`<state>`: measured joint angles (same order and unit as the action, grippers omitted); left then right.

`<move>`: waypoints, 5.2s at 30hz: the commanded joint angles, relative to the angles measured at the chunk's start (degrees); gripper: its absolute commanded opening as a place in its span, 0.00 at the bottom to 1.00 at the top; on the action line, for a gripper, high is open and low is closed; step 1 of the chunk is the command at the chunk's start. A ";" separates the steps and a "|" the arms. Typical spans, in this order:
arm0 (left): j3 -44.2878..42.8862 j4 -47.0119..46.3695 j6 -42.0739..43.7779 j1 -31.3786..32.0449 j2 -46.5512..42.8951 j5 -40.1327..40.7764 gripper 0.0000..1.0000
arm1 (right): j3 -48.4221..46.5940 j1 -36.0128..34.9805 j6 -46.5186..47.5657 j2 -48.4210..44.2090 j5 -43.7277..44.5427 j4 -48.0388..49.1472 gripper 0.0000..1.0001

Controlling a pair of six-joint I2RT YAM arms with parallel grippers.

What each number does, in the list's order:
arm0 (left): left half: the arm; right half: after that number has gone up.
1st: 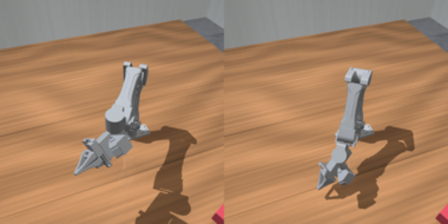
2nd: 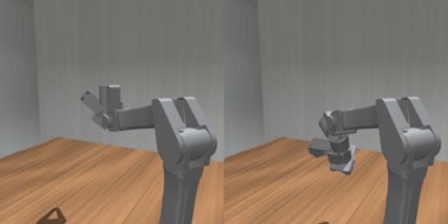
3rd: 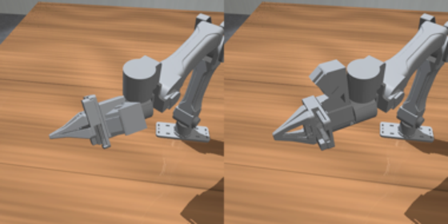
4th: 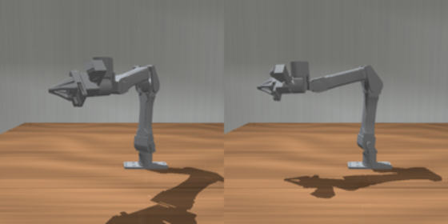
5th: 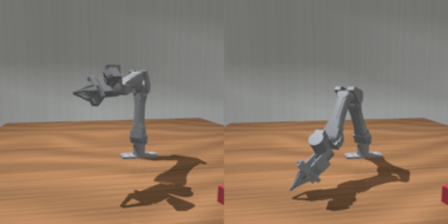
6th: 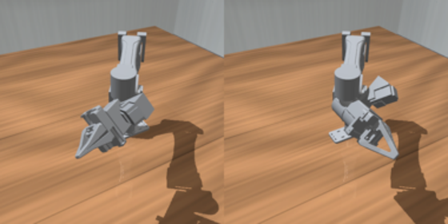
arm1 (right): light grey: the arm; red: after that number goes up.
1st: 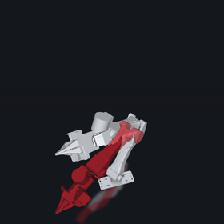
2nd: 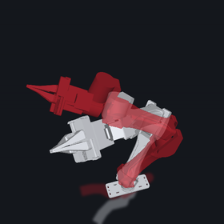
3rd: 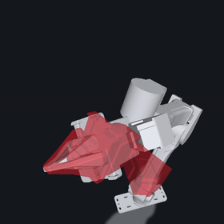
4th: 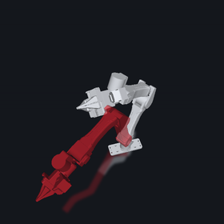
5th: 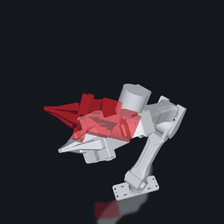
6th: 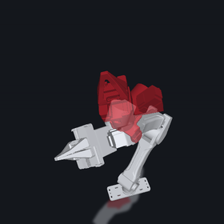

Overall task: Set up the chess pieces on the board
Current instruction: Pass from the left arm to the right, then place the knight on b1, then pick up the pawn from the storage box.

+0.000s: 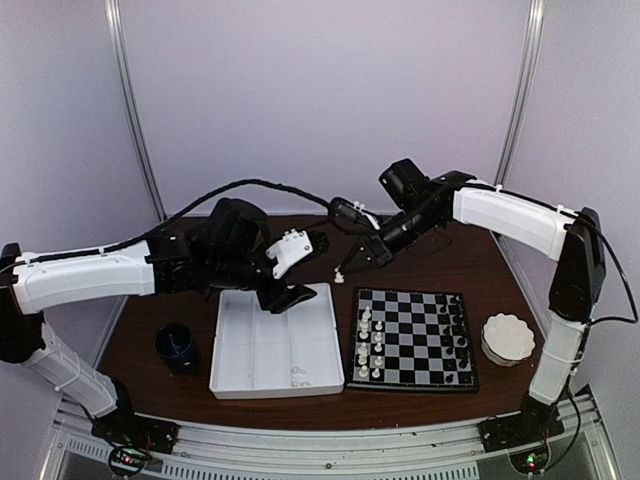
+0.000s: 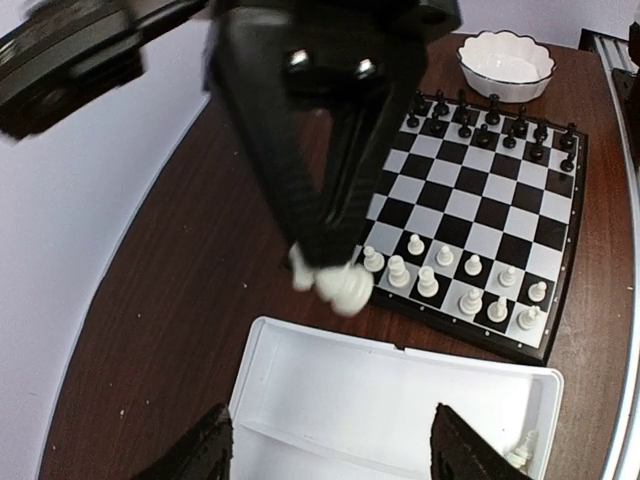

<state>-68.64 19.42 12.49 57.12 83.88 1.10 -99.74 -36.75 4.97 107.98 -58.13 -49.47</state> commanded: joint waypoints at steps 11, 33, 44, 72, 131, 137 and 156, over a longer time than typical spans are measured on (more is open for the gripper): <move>1.25 -3.87 -21.01 -16.91 -3.66 -12.61 0.82 | 28.81 2.38 20.34 -14.50 33.47 20.85 0.00; 3.34 -8.88 -25.58 -27.84 -1.36 -20.44 0.75 | 17.58 1.89 22.16 4.82 36.38 17.66 0.00; 3.34 -8.89 -25.72 -28.29 -0.87 -21.15 0.74 | 18.63 1.86 22.32 5.41 36.09 18.08 0.00; 2.94 -8.62 -25.81 -28.29 0.17 -22.63 0.73 | 19.49 1.77 21.19 4.87 36.18 18.87 0.16; 13.09 10.14 -41.03 -23.55 -21.24 1.65 0.66 | 4.55 -26.83 17.99 17.28 38.61 8.39 0.19; 13.36 9.83 -40.97 -23.55 -20.88 1.84 0.66 | 6.01 -26.84 18.57 17.78 38.62 9.96 0.19; 20.35 -7.69 -38.62 -23.55 -18.25 -18.94 0.66 | 8.83 -22.73 19.15 2.54 34.61 5.52 0.00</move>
<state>-49.82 22.24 -26.52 33.80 64.29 -7.09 -90.89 -62.24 24.25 118.85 -20.78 -41.56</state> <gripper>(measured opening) 0.658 0.052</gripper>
